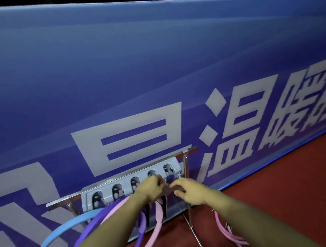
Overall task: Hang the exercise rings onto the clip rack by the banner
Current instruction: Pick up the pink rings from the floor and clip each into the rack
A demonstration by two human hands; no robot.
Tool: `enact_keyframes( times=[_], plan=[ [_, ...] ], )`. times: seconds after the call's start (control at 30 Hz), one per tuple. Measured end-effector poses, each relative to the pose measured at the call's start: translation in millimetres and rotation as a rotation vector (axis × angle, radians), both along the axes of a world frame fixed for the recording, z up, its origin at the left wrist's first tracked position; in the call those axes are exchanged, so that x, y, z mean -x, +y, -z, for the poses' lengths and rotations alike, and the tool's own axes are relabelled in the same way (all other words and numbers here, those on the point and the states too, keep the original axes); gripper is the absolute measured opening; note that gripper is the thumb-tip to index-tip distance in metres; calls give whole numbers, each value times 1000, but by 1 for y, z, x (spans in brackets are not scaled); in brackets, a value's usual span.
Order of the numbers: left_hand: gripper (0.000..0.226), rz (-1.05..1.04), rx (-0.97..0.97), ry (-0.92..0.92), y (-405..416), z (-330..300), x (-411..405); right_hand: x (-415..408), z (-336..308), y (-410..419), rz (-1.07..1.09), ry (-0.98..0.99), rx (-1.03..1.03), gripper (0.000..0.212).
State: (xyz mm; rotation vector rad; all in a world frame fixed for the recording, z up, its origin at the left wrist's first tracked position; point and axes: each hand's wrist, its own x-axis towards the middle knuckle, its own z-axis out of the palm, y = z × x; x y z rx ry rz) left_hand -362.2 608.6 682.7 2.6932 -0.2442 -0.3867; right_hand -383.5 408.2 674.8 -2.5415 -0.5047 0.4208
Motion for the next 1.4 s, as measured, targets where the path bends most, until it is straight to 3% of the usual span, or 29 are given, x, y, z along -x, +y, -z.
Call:
enact_keyframes(
  times=[0.13, 0.37, 0.5, 0.7, 1.0, 1.4],
  plan=[
    [22, 42, 86, 25, -75, 7, 27, 37, -5, -73, 91, -57, -29, 34],
    [23, -42, 482, 39, -224, 17, 70, 98, -8, -200, 363, -119, -169, 37],
    [14, -57, 612, 59, -305, 16, 88, 127, -11, -266, 533, -128, -230, 38],
    [11, 54, 605, 160, -399, 40, 89, 169, -13, -354, 743, -148, -308, 35],
    [7, 190, 634, 220, -494, 19, 128, 209, 3, -434, 919, -171, -305, 32],
    [9, 116, 772, 289, -576, 27, 50, 135, 15, -514, 913, -165, -282, 31]
  ],
)
